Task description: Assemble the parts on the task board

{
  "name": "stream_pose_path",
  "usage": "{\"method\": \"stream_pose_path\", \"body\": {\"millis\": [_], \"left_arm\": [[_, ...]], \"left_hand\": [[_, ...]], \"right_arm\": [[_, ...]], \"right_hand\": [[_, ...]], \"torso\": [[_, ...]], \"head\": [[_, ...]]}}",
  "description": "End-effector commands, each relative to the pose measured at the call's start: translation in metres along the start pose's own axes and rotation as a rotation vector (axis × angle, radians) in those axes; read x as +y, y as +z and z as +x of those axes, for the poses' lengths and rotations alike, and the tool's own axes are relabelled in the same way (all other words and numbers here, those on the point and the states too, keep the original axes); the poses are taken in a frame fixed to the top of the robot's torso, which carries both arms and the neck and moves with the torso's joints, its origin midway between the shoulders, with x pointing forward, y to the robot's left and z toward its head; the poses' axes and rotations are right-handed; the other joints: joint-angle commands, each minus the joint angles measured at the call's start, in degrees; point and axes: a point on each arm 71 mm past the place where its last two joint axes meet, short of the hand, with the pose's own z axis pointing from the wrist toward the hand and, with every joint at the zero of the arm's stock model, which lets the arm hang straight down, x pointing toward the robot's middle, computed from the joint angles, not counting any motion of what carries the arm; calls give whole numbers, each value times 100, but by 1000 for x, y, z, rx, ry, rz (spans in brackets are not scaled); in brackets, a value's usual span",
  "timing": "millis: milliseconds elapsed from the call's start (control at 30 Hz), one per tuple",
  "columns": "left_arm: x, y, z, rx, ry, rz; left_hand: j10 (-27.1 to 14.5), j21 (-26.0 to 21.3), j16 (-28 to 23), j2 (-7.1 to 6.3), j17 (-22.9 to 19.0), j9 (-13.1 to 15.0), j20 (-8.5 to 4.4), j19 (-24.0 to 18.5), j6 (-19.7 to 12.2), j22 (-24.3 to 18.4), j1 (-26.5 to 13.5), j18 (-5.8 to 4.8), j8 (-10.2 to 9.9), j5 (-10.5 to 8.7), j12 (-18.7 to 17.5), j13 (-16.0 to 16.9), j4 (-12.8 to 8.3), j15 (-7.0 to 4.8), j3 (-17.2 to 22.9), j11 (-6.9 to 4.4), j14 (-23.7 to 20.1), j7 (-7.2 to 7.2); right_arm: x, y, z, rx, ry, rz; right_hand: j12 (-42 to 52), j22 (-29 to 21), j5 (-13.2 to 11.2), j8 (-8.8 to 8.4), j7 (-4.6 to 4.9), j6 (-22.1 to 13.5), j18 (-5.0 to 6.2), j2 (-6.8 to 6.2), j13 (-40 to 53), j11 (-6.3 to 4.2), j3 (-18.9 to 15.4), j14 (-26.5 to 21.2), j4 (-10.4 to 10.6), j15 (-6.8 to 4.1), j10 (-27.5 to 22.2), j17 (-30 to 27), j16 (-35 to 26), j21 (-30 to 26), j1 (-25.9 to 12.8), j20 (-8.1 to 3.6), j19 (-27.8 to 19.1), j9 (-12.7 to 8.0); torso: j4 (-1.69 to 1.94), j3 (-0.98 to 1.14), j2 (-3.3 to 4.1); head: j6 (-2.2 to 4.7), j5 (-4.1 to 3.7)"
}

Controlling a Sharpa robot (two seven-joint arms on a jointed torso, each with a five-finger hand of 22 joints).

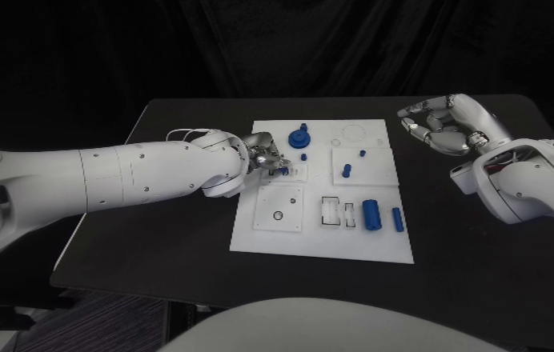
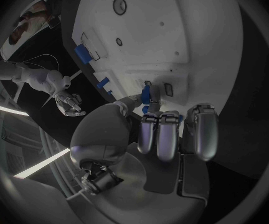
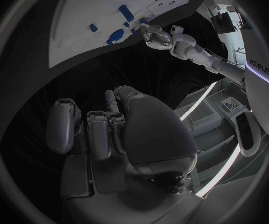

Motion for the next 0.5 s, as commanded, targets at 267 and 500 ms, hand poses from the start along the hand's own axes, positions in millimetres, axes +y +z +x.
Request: {"method": "stream_pose_path", "body": {"millis": [267,500], "left_arm": [[2,-4,-1,-43,7,27],[5,-4,0,-46,5,24]], "left_hand": [[602,-24,15,8,1509,9,10,-31,46,404,27,102,16,-18,20,1509,8,28,19,17,605,-61],[602,-39,15,18,1509,11,10,-47,49,384,23,108,15,-16,20,1509,25,28,17,16,605,-62]], "right_arm": [[-1,-1,1,5,-1,16],[-1,-1,1,6,0,17]], "right_hand": [[-11,715,26,-22,3,-26,-14,-4,1392,15,38,488,3,-7,474,1210,-30,-31,68,6,-18,-8],[-11,715,26,-22,3,-26,-14,-4,1392,15,38,488,3,-7,474,1210,-30,-31,68,6,-18,-8]], "torso": [[9,2,-3],[4,-1,0]], "head": [[1,-4],[1,24]]}}
